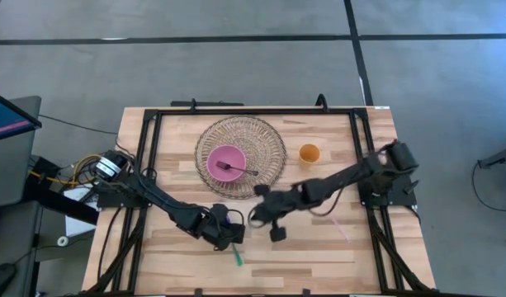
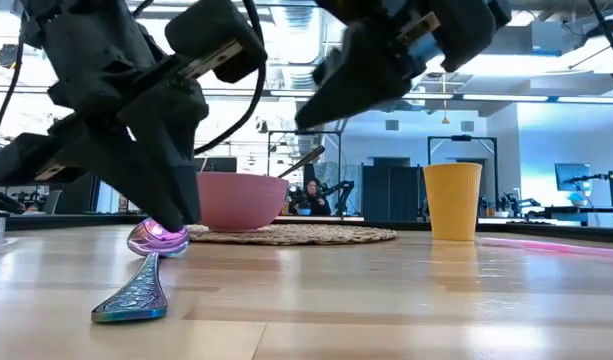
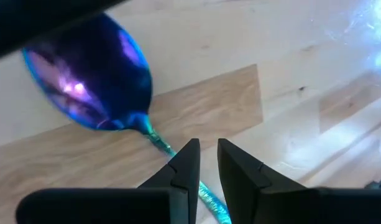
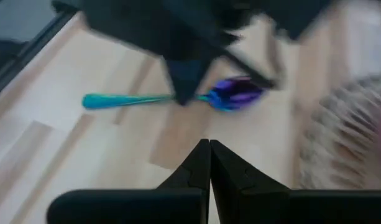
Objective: Pick & Place Utensil
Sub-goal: Put the blue spoon on the pink bowl
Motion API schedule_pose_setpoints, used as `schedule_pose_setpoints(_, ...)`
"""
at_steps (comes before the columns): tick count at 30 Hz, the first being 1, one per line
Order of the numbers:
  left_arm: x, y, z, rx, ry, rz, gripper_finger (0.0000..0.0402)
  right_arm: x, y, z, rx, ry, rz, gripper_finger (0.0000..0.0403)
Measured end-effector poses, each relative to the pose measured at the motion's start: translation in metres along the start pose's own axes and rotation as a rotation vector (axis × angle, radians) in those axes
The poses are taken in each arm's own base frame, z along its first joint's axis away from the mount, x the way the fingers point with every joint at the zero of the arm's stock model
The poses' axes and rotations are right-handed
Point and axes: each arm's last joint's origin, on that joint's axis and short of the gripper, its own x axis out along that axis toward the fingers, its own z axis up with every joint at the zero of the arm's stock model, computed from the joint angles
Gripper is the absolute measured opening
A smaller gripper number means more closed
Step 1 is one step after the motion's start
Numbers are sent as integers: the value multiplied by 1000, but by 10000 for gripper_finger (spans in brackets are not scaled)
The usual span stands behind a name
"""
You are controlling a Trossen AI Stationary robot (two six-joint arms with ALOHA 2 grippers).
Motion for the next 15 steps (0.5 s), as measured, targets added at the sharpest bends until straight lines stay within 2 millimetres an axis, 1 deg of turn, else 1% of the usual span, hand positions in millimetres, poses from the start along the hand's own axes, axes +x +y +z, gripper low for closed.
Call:
schedule_pose_setpoints(3,0,-1,-1,-5,3,-7,57,-24,-19,-12,74,-10,-44,0)
schedule_pose_setpoints(5,0,0,-2,-12,9,-5,57,-40,-30,-25,125,-5,-76,0)
schedule_pose_setpoints(8,-1,0,-3,-26,25,-2,57,-61,-43,-39,183,-24,-122,0)
schedule_pose_setpoints(11,-1,1,-4,-30,26,1,57,-80,-51,-49,226,-52,-153,0)
schedule_pose_setpoints(15,-1,2,-5,-45,44,17,57,-96,-55,-56,241,-85,-178,0)
